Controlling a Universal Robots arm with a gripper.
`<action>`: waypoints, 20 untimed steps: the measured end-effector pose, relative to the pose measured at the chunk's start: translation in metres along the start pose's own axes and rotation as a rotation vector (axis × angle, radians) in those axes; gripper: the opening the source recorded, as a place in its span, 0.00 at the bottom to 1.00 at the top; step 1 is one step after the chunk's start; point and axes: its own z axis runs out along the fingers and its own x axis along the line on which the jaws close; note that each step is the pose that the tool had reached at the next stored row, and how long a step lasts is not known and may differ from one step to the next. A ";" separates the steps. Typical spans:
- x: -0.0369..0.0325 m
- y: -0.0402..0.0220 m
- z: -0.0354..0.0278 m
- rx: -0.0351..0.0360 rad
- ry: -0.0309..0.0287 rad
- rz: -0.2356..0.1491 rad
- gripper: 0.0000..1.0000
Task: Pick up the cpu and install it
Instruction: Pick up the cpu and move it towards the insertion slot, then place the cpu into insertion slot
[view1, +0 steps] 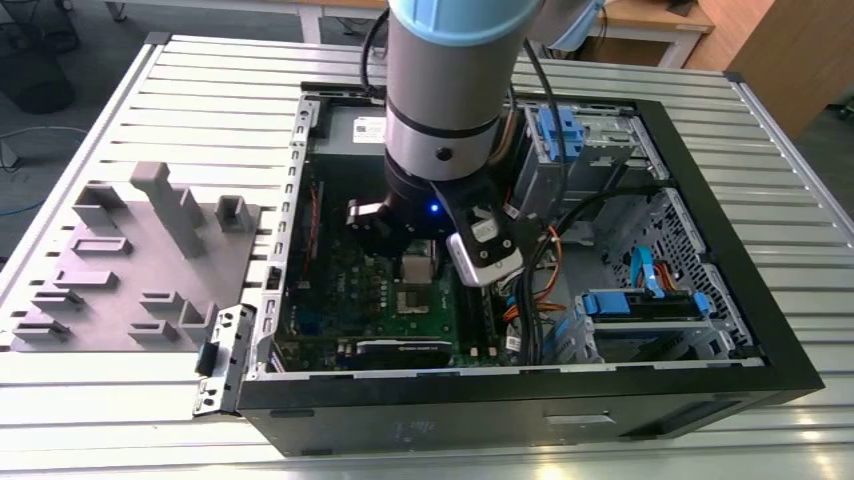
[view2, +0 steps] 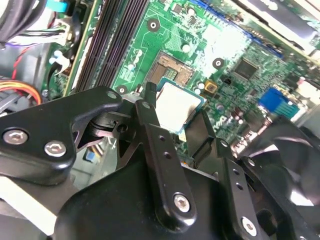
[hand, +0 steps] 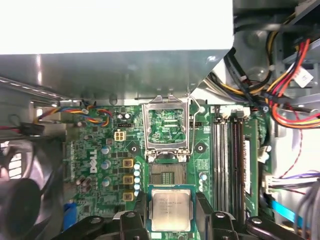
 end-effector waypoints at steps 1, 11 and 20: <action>0.0000 0.0001 -0.0031 0.0000 0.0000 0.000 0.47; 0.0003 0.0009 -0.0270 -0.0002 -0.0001 0.000 0.47; 0.0003 0.0009 -0.0300 -0.0001 0.0000 0.000 0.47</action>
